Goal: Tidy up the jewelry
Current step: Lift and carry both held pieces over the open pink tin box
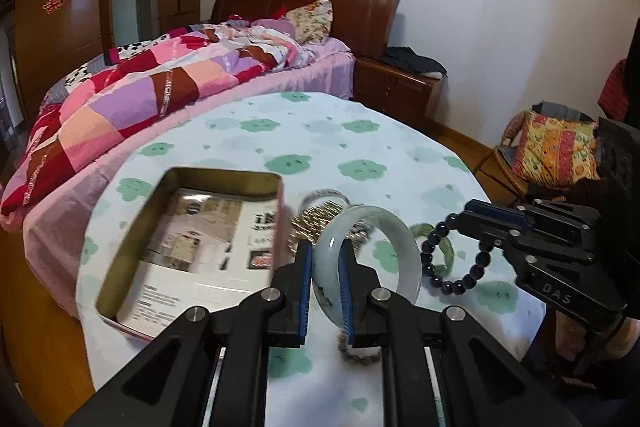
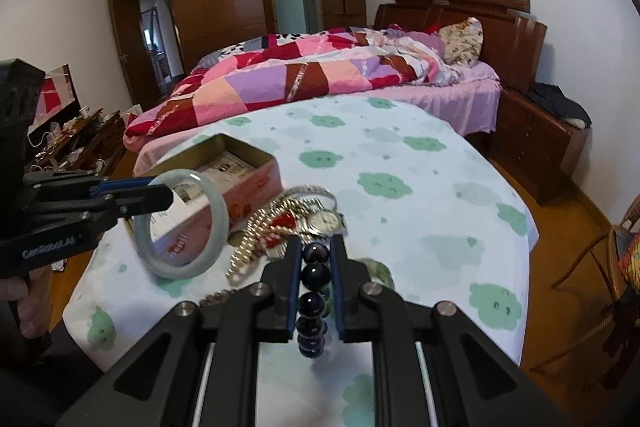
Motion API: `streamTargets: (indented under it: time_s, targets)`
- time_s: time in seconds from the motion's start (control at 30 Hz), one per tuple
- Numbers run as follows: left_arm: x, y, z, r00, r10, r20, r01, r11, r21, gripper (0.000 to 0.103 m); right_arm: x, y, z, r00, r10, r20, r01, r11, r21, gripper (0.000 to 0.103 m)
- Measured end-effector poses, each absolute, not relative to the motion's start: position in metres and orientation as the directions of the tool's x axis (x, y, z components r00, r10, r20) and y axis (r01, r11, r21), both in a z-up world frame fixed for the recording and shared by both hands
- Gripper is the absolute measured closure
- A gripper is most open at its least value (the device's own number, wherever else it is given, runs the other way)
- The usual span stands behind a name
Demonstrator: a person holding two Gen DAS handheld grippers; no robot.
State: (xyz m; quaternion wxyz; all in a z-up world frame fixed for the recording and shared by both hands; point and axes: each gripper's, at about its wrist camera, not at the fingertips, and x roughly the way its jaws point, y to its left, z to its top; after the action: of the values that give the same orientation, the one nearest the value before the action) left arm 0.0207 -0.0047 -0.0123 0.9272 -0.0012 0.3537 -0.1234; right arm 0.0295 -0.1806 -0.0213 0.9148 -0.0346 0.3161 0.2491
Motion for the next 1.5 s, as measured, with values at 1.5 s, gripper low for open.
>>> streamTargets:
  time_s: [1.5]
  targets:
    - [0.131,0.104,-0.052,0.677,-0.011,-0.736,-0.015,0.999,-0.028,0.091,0.13,-0.026,-0.028,0.564,0.47,-0.679,-0.591,0.804,0.065,0.087]
